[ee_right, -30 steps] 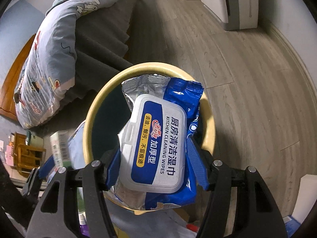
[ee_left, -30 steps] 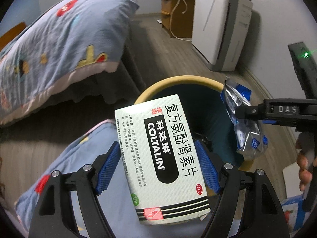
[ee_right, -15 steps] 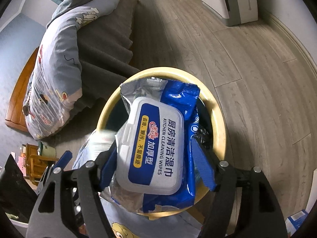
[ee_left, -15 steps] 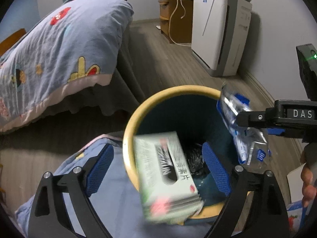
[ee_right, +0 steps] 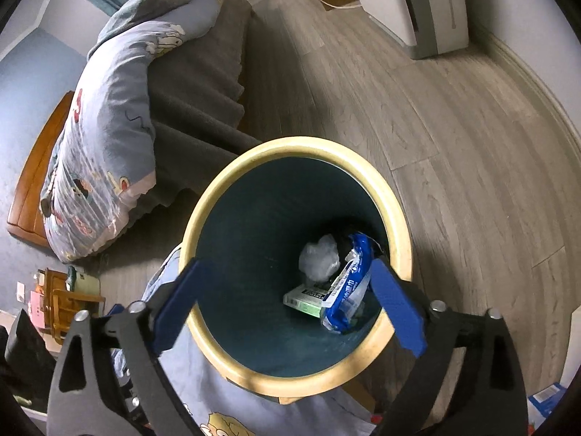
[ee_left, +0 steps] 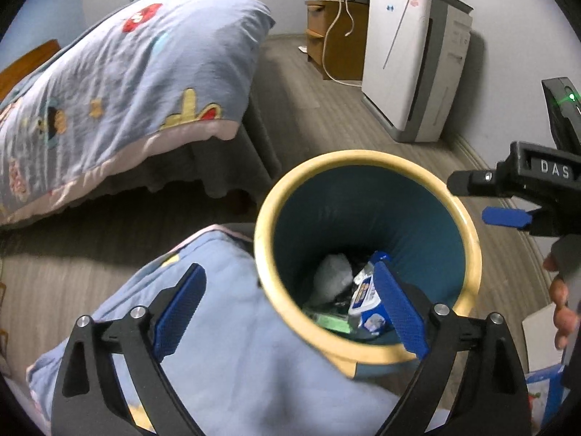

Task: Collect trash
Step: 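Move both tools back over the remaining trash on the blanket, then grasp the blue glove with the right tool while the left tool grasps the toothpaste tube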

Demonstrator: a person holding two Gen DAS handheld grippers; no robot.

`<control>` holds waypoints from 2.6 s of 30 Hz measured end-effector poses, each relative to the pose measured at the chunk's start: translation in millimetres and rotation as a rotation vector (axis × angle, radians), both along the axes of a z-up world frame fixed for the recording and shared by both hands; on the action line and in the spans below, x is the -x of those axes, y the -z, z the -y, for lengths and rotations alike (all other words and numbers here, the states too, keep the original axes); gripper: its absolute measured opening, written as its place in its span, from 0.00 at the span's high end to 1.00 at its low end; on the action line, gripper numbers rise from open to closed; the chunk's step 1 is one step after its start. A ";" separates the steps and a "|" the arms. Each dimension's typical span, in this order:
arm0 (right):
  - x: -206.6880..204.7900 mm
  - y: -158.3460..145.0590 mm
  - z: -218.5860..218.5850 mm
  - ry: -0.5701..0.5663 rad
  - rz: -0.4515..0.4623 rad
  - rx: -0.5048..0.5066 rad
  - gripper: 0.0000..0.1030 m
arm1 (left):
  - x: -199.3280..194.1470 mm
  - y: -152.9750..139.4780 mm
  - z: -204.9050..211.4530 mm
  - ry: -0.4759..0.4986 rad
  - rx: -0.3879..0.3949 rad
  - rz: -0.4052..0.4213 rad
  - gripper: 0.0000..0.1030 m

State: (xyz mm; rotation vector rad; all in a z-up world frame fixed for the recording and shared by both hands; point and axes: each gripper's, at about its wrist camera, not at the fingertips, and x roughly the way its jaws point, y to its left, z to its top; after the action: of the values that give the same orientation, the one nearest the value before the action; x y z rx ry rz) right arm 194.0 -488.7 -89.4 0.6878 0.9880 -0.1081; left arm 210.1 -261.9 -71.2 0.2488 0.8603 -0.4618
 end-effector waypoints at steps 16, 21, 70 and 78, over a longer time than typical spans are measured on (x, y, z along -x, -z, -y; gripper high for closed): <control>39.9 -85.9 -78.6 -0.107 0.113 0.177 0.06 | 80.0 -67.3 -103.6 -0.109 0.012 0.048 0.07; 57.7 -102.9 -121.6 -0.183 0.158 0.192 0.06 | 110.6 -83.4 -153.2 -0.182 0.004 0.057 0.07; 143.4 34.9 -311.9 -0.496 -0.201 0.180 0.80 | 158.1 21.9 -335.4 -0.433 -0.167 -0.236 0.19; 129.8 6.5 -302.8 -0.483 -0.114 0.202 0.80 | 153.1 36.5 -319.6 -0.376 -0.231 -0.264 0.61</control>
State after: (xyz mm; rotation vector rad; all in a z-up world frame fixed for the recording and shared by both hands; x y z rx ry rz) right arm 64.1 -185.9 -95.9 0.2482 1.2096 0.1767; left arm 57.1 57.7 -107.7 0.2334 1.1925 -0.0419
